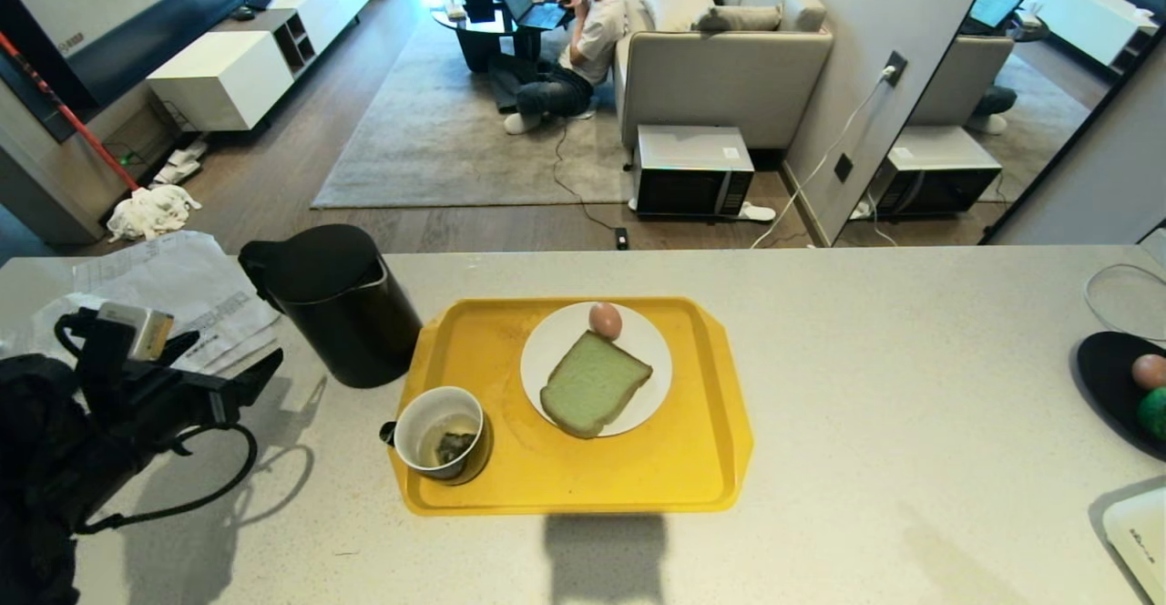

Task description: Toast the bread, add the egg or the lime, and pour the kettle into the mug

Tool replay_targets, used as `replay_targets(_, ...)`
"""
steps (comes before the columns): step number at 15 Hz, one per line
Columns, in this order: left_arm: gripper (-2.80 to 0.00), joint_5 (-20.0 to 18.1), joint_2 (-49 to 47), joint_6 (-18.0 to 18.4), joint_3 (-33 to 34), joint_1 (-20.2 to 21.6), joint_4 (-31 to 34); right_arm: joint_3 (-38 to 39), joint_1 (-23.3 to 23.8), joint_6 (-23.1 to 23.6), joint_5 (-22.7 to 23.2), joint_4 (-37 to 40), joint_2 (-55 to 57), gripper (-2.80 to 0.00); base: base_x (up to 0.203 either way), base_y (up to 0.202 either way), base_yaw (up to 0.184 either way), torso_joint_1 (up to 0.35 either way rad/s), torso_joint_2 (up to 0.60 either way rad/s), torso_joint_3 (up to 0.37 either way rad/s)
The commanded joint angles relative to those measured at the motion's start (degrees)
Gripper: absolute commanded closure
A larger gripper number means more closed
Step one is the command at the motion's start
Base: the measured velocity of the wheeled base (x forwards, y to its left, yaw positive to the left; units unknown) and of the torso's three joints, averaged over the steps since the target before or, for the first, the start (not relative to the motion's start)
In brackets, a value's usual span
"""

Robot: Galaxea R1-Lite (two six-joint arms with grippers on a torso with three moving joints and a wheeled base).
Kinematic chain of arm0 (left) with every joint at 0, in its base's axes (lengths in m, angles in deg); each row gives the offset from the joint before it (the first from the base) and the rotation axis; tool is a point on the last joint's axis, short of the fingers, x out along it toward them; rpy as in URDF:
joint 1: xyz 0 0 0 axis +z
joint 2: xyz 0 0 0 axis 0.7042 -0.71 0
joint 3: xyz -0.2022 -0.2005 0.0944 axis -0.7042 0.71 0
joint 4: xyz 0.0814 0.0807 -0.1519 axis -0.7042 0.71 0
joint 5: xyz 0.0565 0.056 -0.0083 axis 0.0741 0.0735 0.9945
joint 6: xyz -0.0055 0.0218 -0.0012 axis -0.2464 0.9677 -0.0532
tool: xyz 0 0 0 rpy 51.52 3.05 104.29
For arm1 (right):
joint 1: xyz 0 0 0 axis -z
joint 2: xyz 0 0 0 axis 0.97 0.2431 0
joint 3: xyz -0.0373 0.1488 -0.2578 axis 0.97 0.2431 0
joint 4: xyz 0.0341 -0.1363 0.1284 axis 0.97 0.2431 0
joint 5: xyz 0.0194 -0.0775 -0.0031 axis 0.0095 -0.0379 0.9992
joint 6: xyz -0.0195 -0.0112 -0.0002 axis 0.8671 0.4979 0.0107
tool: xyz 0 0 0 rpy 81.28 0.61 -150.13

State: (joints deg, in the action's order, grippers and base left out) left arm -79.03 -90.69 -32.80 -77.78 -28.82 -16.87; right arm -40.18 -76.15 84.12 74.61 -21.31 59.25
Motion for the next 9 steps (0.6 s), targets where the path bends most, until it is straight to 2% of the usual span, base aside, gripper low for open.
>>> replay_targets(1,-2.8,-0.04,7.62,0.05,4.67,0.21,-0.45,0.09,-0.04,0.02,0.02,0.0,0.0,0.0,0.0,0.0,0.0,0.0,0.0,0.0)
replay_targets(3,-2.8,-0.09,12.74,-0.21,7.47,0.23,-0.45,0.09,-0.04,0.02,0.02,0.0,0.0,0.0,0.0,0.0,0.0,0.0,0.0,0.0)
replay_targets(4,0.0,-0.07,15.38,-0.19,8.6,0.23,-0.45,0.09,-0.04,0.02,0.02,0.0,0.0,0.0,0.0,0.0,0.0,0.0,0.0,0.0)
replay_targets(9,0.0,-0.21,26.61,0.13,10.88,-0.06,-0.45,0.09,-0.04,0.02,0.02,0.0,0.0,0.0,0.0,0.0,0.0,0.0,0.0,0.0)
